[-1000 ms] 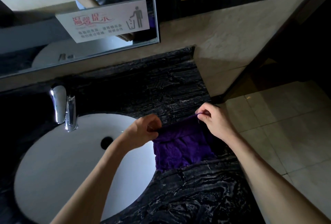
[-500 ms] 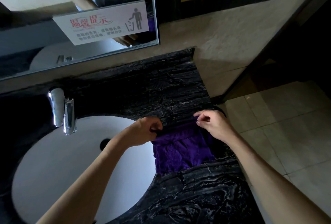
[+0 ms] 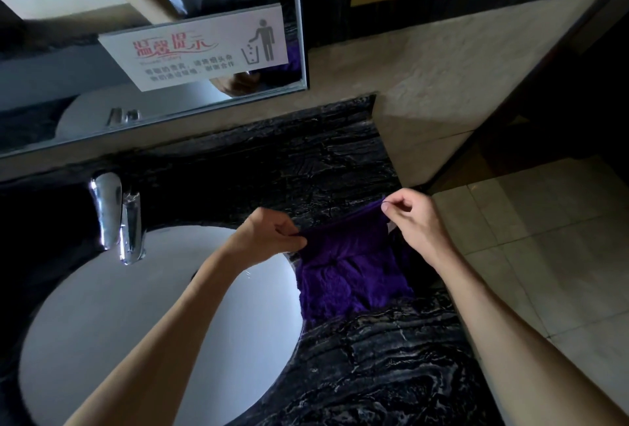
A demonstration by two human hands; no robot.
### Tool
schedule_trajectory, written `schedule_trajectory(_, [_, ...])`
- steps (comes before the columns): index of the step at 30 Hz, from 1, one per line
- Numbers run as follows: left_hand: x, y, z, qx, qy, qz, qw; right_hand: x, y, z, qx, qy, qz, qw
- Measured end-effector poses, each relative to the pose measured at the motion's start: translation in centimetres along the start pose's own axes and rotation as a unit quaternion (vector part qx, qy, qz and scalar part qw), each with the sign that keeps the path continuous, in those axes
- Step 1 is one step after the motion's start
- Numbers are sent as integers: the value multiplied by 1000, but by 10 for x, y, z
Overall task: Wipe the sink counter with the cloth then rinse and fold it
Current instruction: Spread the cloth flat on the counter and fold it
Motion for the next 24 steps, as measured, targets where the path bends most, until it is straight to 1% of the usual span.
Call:
schedule_trajectory(3, [1,10,9,-34,20,-46,998,10,-3,18,1,15,-24,1000])
schedule_trajectory(5, [1,14,18,-51,40,-95,993,18,-6,33,7,24,-39,999])
schedule_trajectory(7, [-1,18,29,-86,48,-110,989,26,-9,51,13,25,-58,998])
schedule_trajectory(10, [-1,23,50,-168,21,-90,981,36,-17,79,-8,18,-89,996])
schedule_trajectory(13, [3,24,70,-236,4,-36,971,36,-32,101,-41,9,-101,994])
schedule_trajectory(20, [14,10,83,-314,10,-18,949,18,-47,113,-44,11,-173,984])
schedule_trajectory(22, [14,8,79,-335,-3,12,942,23,-47,110,-55,26,-158,985])
schedule_trajectory(24, [9,4,66,-340,-25,24,940,31,-41,103,-55,28,-142,988])
Point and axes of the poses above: each hand's wrist, its own z-axis towards the middle knuckle, its own y-axis out of the back of the hand, x = y × z, the point moved 1 cm from there along z, towards the middle knuckle, and after that the axes turned 3 degrees about -z, right-handed, at the moved point
